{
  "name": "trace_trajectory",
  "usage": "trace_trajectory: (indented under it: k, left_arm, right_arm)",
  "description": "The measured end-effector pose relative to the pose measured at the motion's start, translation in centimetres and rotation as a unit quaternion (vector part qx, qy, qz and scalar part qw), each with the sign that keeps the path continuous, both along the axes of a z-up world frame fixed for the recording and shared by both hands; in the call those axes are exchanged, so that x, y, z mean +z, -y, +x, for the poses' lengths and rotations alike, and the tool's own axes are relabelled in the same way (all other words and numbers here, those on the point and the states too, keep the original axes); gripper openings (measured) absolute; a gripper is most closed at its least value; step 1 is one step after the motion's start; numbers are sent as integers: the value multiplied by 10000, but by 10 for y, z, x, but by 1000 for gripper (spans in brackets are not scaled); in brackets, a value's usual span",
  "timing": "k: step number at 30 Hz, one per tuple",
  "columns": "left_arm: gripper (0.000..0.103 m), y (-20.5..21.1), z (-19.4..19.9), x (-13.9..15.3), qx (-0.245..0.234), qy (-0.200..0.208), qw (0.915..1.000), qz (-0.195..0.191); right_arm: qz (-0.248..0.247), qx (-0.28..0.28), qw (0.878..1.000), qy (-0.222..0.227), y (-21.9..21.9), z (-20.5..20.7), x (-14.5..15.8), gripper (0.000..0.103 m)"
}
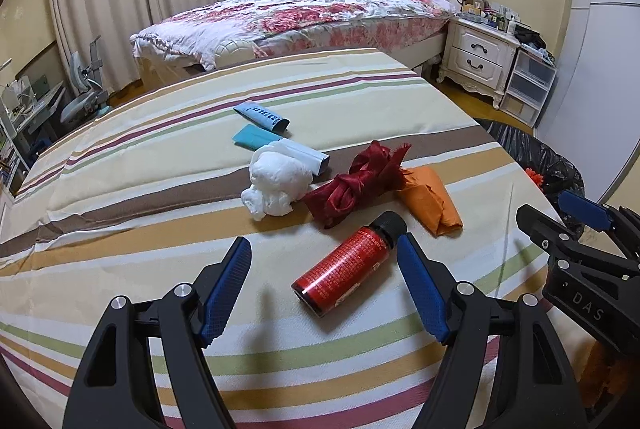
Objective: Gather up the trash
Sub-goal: 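Return to the bed and grasp the red bottle with the left tool, then grasp the orange bag with the right tool while the left tool holds the red bottle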
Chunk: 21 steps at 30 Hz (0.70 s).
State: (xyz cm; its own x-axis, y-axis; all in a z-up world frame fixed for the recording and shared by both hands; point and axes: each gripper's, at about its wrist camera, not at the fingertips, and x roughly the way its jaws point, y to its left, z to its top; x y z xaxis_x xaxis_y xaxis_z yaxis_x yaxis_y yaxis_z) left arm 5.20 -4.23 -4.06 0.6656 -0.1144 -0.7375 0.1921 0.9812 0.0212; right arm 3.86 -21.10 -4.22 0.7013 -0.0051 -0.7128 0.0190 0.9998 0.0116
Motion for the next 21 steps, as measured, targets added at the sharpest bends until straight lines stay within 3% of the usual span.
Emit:
trace_trajectory:
  k: [5, 10, 15, 21]
  left_arm:
    - [63, 5, 3, -4, -174, -95, 9998, 54]
    - [38, 5, 5, -9, -305, -238, 9993, 3]
    - [26, 4, 1, -9, -357, -222, 9991, 8]
    - [26, -2, -4, -8, -319, -234, 9992, -53]
  right_arm:
    - [46, 37, 10000, -35, -3, 2, -2, 60]
    - [63, 60, 10000, -38, -4, 2, -3, 60]
    - [101, 118, 9999, -52, -6, 4, -4, 60]
    - [113, 270, 9996, -44, -17, 9, -2, 60]
